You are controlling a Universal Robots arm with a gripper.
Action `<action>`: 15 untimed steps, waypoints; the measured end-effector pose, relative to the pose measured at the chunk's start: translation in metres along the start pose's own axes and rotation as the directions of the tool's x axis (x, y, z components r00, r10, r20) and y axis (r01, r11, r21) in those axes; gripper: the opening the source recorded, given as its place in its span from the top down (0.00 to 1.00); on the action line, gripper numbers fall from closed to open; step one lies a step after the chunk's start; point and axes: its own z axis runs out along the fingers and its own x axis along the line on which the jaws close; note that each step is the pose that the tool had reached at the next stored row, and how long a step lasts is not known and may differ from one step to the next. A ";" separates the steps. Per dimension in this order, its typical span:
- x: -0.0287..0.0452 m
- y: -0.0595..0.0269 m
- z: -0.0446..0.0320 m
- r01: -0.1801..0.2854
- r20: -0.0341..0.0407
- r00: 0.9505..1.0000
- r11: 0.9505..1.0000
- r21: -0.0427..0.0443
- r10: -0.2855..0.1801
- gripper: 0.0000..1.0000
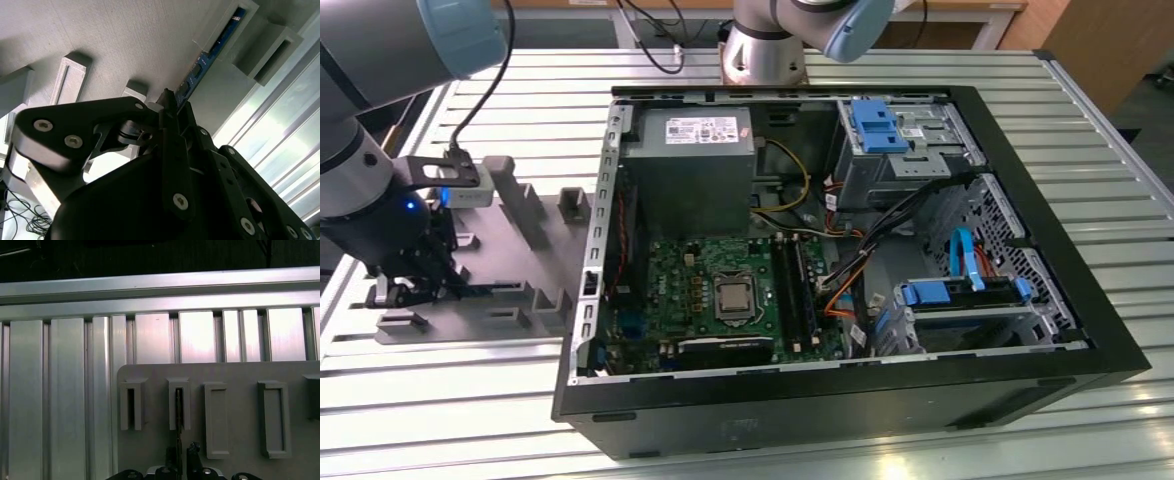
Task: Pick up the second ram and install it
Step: 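Pick up the second ram and move it above second insertion slot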
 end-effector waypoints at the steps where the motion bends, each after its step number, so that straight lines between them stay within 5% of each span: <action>1: 0.0000 0.0000 0.0000 0.000 0.000 1.000 1.000 0.000 0.000 0.79; 3: 0.0000 0.0000 0.0001 0.000 0.000 1.000 1.000 0.000 0.000 0.86; 15: 0.0032 -0.0001 0.0004 0.023 -0.001 1.000 1.000 0.000 -0.023 0.86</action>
